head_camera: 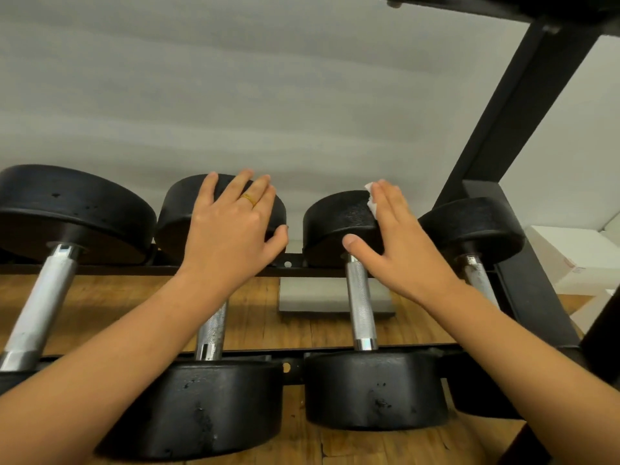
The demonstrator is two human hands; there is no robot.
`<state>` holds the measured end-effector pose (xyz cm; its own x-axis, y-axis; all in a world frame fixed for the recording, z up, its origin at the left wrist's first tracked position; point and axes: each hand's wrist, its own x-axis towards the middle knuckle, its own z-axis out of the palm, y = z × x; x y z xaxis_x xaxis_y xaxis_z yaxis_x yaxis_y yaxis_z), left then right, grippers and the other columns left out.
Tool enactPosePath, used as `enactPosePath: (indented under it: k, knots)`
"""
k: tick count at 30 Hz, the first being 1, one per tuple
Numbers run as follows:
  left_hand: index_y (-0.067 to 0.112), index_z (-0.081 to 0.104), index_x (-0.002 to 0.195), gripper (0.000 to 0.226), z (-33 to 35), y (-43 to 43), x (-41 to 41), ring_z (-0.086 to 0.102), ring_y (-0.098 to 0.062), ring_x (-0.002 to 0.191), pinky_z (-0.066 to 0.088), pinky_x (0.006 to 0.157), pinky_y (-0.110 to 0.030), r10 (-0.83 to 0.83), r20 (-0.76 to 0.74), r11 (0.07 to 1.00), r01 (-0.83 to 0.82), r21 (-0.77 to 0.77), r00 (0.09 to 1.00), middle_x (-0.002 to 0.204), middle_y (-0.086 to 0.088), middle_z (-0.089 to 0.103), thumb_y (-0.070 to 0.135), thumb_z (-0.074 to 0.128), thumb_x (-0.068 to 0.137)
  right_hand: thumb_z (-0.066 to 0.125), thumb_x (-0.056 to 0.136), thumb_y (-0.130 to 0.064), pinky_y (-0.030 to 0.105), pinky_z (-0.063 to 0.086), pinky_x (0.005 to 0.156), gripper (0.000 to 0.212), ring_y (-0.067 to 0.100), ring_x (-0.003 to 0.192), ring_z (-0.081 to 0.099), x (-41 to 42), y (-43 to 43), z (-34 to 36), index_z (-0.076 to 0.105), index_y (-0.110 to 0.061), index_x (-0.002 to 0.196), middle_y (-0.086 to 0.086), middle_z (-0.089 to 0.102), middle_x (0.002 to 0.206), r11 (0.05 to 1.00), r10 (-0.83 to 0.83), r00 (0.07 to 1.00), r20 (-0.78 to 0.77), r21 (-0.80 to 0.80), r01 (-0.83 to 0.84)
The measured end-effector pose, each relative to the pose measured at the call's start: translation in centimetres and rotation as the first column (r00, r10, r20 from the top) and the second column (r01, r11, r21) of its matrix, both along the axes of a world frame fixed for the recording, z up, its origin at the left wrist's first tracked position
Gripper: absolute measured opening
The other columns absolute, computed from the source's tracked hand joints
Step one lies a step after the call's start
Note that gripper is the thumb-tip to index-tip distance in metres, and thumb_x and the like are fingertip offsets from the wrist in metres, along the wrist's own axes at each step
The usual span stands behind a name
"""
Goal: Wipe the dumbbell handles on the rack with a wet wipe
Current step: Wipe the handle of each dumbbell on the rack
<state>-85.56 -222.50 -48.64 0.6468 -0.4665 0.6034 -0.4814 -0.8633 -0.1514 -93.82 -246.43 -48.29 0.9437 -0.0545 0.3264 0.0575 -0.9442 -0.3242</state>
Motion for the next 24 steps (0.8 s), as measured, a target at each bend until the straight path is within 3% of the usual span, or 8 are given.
enactPosePath:
  k: [4,6,10,13,15,18,21,24]
  knots:
    - [0.008,0.061,0.139,0.060,0.1,-0.3,-0.1,0.048,-0.031,0.142,0.028,0.118,-0.061,0.007,-0.007,1.000,-0.007,0.006,1.000,0.146,-0.012,0.059,0.049,0.051,0.097,0.032,0.104,-0.053,0.029,0.008,0.123,0.069,0.004,0.153,-0.004,-1.4,-0.1,-1.0,0.006,-0.026,0.161,-0.011,0.002,0.168,0.996,0.039,0.999,0.027,0.079,-0.041]
    - [0.007,0.061,0.140,0.060,0.1,-0.4,-0.3,0.048,-0.031,0.142,0.028,0.118,-0.061,0.013,-0.005,1.000,-0.013,0.012,1.000,0.146,-0.013,0.059,0.048,0.053,0.097,0.034,0.107,-0.041,0.031,0.020,0.123,0.055,0.007,0.152,0.016,-1.6,-1.1,-1.0,0.024,-0.025,0.159,-0.006,0.022,0.165,0.997,0.027,0.992,0.126,0.069,-0.036]
    - [0.007,0.060,0.141,0.059,0.3,-0.7,-0.6,0.046,-0.031,0.143,0.027,0.119,-0.060,0.022,-0.003,1.000,-0.022,0.014,1.000,0.146,-0.013,0.060,0.045,0.057,0.097,0.060,0.100,-0.022,0.030,0.042,0.113,0.033,0.013,0.127,0.058,-0.8,-1.9,-0.2,0.065,-0.015,0.132,0.002,0.064,0.135,0.981,-0.045,0.942,0.334,0.191,-0.021]
    - [0.007,0.058,0.144,0.060,0.4,-0.8,-0.8,0.045,-0.031,0.144,0.027,0.120,-0.059,0.036,-0.006,0.999,-0.035,0.032,0.999,0.147,-0.012,0.058,0.046,0.055,0.098,0.065,0.097,-0.021,0.028,0.046,0.106,0.027,0.014,0.117,0.063,-1.1,-1.9,0.8,0.072,-0.017,0.122,0.001,0.070,0.125,0.952,-0.133,0.957,0.257,0.302,0.051]
    - [0.007,0.057,0.145,0.060,0.4,-0.7,-0.9,0.044,-0.030,0.145,0.026,0.120,-0.059,0.037,-0.003,0.998,-0.037,0.042,0.999,0.148,-0.012,0.057,0.046,0.055,0.099,0.066,0.096,-0.023,0.034,0.049,0.104,0.028,0.014,0.112,0.063,-2.0,-2.7,1.2,0.071,-0.019,0.124,-0.001,0.070,0.122,0.917,-0.187,0.970,0.157,0.381,0.115]
    - [0.006,0.056,0.145,0.060,0.4,-0.9,-1.1,0.043,-0.031,0.146,0.027,0.120,-0.060,0.043,0.000,0.998,-0.043,0.042,0.999,0.148,-0.012,0.057,0.045,0.057,0.099,0.066,0.096,-0.024,0.031,0.052,0.096,0.033,0.010,0.104,0.064,-3.6,-4.1,0.4,0.067,-0.018,0.128,-0.006,0.070,0.116,0.869,-0.227,0.971,0.072,0.465,0.169]
    - [0.006,0.056,0.144,0.059,0.4,-0.9,-1.1,0.042,-0.031,0.146,0.027,0.119,-0.061,0.051,0.009,0.998,-0.052,0.029,0.999,0.148,-0.013,0.057,0.044,0.057,0.099,0.065,0.097,-0.020,0.033,0.055,0.089,0.022,0.013,0.099,0.067,-4.1,-4.3,-2.3,0.072,-0.018,0.118,-0.004,0.073,0.105,0.708,-0.281,0.958,-0.062,0.660,0.251]
    - [0.006,0.057,0.143,0.059,0.3,-1.1,-1.1,0.043,-0.031,0.145,0.027,0.119,-0.061,0.056,0.017,0.998,-0.056,0.029,0.998,0.148,-0.013,0.057,0.045,0.051,0.100,0.068,0.092,-0.004,0.041,0.057,0.094,0.018,0.021,0.100,0.066,-3.6,-3.4,-4.3,0.070,-0.017,0.105,0.006,0.068,0.105,0.316,-0.199,0.936,-0.291,0.885,0.342]
